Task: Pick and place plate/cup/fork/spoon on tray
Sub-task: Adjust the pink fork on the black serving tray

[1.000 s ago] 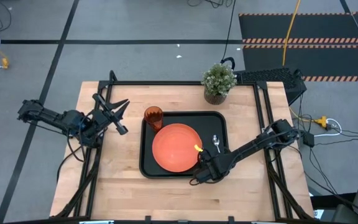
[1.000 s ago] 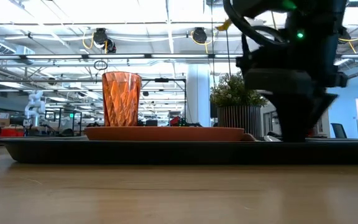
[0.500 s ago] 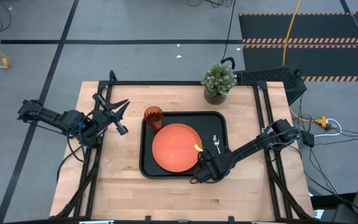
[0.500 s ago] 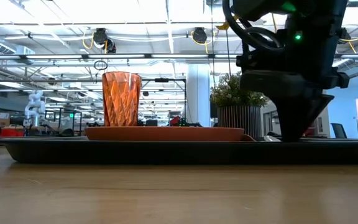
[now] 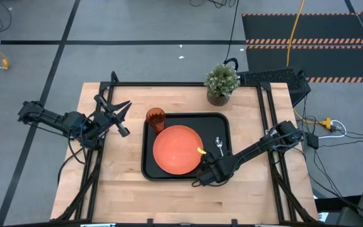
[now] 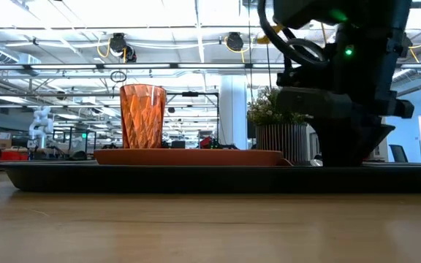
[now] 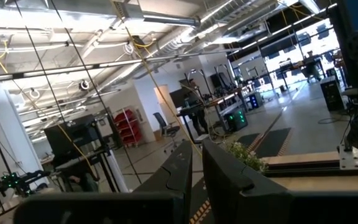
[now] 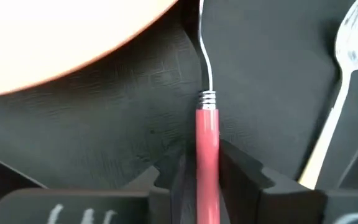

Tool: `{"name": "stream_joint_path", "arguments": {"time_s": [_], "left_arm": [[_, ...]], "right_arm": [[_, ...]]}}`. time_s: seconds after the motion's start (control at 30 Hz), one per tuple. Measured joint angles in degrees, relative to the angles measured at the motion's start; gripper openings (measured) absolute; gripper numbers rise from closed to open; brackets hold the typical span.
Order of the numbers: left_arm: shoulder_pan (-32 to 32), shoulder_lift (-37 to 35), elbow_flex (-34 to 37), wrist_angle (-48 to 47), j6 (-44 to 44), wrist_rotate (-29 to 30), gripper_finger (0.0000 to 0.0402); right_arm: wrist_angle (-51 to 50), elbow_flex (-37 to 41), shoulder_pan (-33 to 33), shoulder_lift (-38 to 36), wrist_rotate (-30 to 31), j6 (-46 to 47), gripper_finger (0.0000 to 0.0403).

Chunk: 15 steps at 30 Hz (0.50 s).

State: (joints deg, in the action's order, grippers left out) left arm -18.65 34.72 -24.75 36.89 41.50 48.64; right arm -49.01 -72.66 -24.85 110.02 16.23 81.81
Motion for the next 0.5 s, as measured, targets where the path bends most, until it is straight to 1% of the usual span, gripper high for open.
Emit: {"name": "stream_joint_path", "arguments": {"time_s": [0.1, 0.17, 0.33, 0.4, 0.5], "left_arm": [[0.0, 0.0, 0.0, -0.39, -0.02, 0.0, 0.0042], [0.0, 0.02, 0.0, -0.47, -0.02, 0.0, 0.0042], [0.0, 0.02, 0.0, -0.45, 0.0, 0.0, 0.0042], [0.0, 0.02, 0.0, -0.45, 0.0, 0.0, 0.0042], [0.0, 0.02, 0.0, -0.45, 0.0, 0.0, 0.0042]], "right_arm": [[3.81, 2.68, -0.05, -0.4, -0.77, 1.52, 0.0086], [4.0, 3.29, -0.01, -0.41, -1.01, 2.72, 0.0078], [0.26, 1.74, -0.05, -0.63, -0.39, 3.11, 0.002], [-0.76, 1.4, -0.04, -1.1, 0.8, 3.85, 0.0017], [-2.25, 1.48, -0.07, -2.68, 3.48, 7.38, 0.0019]]}}
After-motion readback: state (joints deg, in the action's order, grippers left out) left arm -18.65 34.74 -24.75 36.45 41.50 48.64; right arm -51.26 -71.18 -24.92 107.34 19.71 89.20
